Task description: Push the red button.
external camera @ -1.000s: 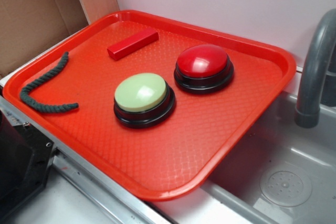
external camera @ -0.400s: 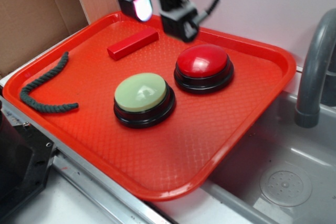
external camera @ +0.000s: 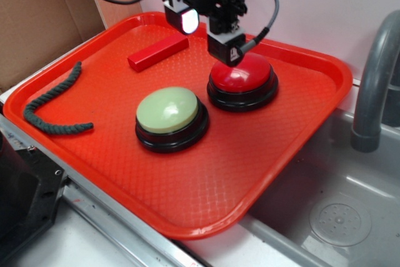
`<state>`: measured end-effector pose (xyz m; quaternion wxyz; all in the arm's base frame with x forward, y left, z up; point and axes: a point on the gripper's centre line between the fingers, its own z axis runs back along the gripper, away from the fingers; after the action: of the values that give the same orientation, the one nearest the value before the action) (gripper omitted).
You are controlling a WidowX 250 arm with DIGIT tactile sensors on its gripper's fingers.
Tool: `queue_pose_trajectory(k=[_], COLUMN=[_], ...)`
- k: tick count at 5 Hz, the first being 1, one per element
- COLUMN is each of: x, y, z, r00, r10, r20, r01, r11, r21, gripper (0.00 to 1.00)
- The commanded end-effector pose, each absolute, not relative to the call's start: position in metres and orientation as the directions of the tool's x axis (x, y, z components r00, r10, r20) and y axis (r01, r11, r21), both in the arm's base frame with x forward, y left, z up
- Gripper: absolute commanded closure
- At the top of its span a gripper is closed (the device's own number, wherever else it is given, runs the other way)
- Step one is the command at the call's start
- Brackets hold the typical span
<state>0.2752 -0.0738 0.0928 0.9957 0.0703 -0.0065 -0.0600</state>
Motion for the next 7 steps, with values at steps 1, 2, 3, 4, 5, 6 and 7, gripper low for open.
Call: queue_pose_trajectory(k=[1, 2, 3, 4, 5, 6, 7], x=[0.299, 0.301, 0.299, 0.295, 0.296, 0.285, 0.277], y=[-0.078, -0.081, -0.083, -0.079, -0.067, -0.055, -0.051], z=[0.062, 0.050, 0.052, 0.068, 0.118, 0.149, 0.157], r00=[0.993, 0.994, 0.992, 0.982, 0.953, 0.952, 0.955], r10=[-0.110, -0.107, -0.119, -0.177, -0.281, -0.239, -0.210], r20=[0.044, 0.027, 0.031, 0.069, 0.110, 0.192, 0.208], r01=[0.105, 0.104, 0.117, 0.178, 0.283, 0.254, 0.229], r11=[0.988, 0.989, 0.991, 0.984, 0.959, 0.965, 0.971], r21=[0.111, 0.108, 0.070, -0.010, -0.006, -0.061, -0.070], gripper=[0.00, 0.00, 0.00, 0.00, 0.00, 0.00, 0.00])
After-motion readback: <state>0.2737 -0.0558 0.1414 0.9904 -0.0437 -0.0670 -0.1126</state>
